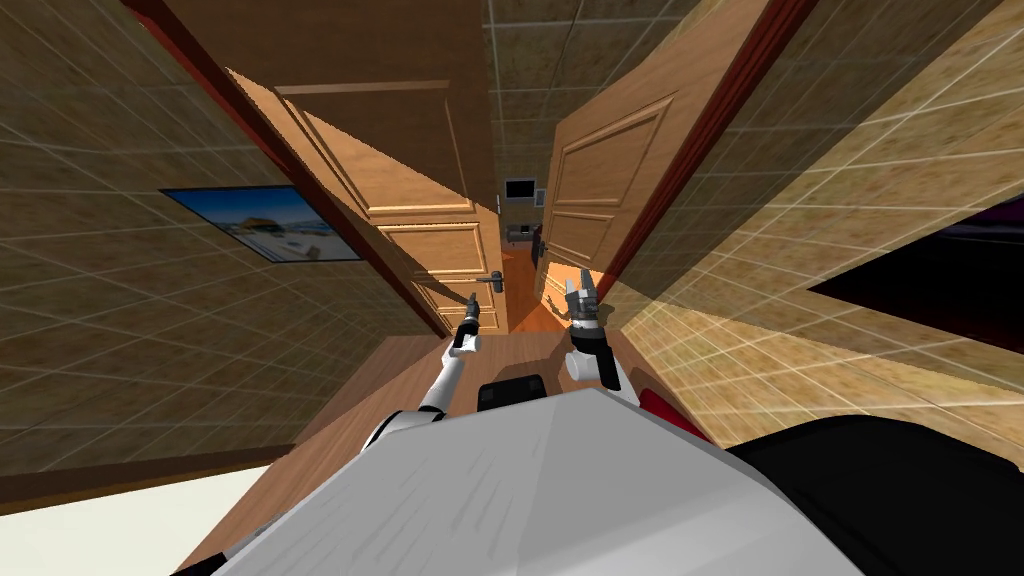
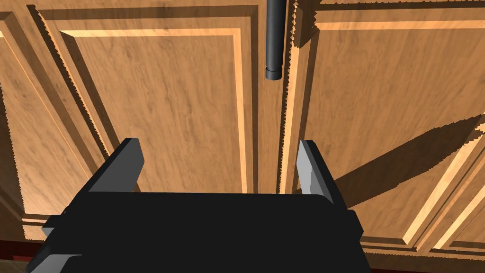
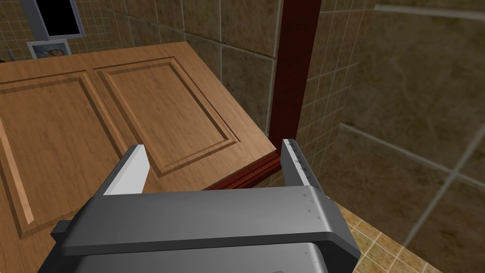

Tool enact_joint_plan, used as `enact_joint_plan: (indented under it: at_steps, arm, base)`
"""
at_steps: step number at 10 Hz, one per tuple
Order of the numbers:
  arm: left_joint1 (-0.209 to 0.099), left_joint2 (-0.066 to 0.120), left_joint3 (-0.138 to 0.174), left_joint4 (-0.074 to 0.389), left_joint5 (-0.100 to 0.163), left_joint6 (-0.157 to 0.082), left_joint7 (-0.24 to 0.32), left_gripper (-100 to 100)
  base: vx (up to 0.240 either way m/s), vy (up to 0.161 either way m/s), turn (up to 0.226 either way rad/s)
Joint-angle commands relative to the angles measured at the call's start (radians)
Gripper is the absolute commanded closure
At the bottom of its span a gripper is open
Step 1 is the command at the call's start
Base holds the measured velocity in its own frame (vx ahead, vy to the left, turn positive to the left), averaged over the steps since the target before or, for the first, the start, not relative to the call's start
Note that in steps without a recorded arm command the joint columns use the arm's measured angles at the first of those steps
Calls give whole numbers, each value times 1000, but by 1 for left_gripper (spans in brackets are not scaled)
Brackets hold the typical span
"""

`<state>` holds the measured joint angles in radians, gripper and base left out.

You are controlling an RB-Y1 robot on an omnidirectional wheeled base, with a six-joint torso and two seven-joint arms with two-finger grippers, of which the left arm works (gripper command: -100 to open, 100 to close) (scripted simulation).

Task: Push the door open

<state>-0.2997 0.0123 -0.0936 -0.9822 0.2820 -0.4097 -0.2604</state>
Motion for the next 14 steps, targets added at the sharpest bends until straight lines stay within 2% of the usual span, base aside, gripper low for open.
enact_joint_plan:
  at_steps: [1,7,8,9,12,14]
  arm:
    - [-19,-6,-2,36,9,-2,-2,-100]
    - [-93,-41,-6,166,43,-2,-11,-100]
    - [-88,-36,-7,164,39,-11,-7,-100]
    - [-91,-9,-5,170,40,-13,-7,-100]
    - [-93,13,0,174,40,-14,-6,-100]
    - [-95,16,4,178,40,-14,-5,-100]
  base:
    - [88,-6,-21]
    - [115,-8,-27]
    - [57,-5,-4]
    - [85,-38,-26]
    - [168,-26,-16]
    - [192,-5,-24]
